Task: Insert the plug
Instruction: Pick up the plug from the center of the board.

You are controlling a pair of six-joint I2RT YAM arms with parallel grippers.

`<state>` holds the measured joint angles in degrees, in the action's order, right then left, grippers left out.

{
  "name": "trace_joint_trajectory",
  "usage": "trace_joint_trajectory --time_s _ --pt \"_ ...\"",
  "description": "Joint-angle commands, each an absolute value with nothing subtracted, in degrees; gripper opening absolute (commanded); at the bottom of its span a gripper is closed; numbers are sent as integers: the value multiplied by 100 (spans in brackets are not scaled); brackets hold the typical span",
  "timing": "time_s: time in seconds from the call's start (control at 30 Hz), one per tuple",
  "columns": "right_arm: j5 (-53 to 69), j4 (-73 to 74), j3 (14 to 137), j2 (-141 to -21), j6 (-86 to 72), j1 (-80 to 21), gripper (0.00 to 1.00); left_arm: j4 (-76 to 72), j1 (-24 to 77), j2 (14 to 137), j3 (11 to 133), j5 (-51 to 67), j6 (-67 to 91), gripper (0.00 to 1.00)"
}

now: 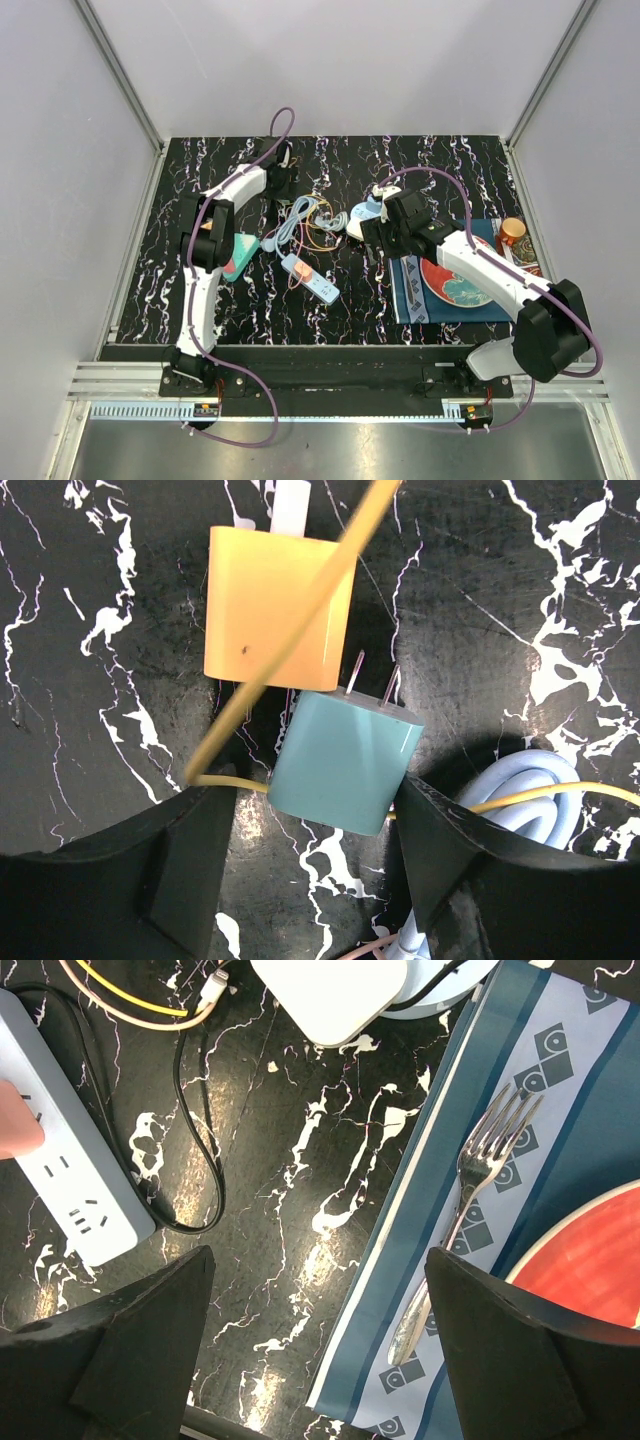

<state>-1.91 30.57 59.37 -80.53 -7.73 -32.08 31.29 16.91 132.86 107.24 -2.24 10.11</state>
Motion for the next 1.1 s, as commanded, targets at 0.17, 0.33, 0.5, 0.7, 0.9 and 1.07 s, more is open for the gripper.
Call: trace_joint_trajectory --time_s 0.17,0.33,0.5,0.7,0.9,1.07 --pt "-62 2830 5906 -8016 -712 -3155 90 3094 1661 13131 10960 281 791 53" --pt "-26 2839 5889 -7989 -712 -3155 90 2997 1670 12762 10688 396 800 45" --pt "-18 2830 5871 -7945 -703 -3155 90 2883 1670 12192 9924 334 940 40" --pt "167 2821 5871 -7963 -686 -3147 90 2699 1670 11331 8755 -139 1388 39" --pt "281 2795 5836 -7998 -677 -3155 90 2663 1670 11127 8069 -264 1643 42" --pt "343 2777 5827 -8033 -668 -3155 90 2558 1670 10995 7796 -220 1679 48"
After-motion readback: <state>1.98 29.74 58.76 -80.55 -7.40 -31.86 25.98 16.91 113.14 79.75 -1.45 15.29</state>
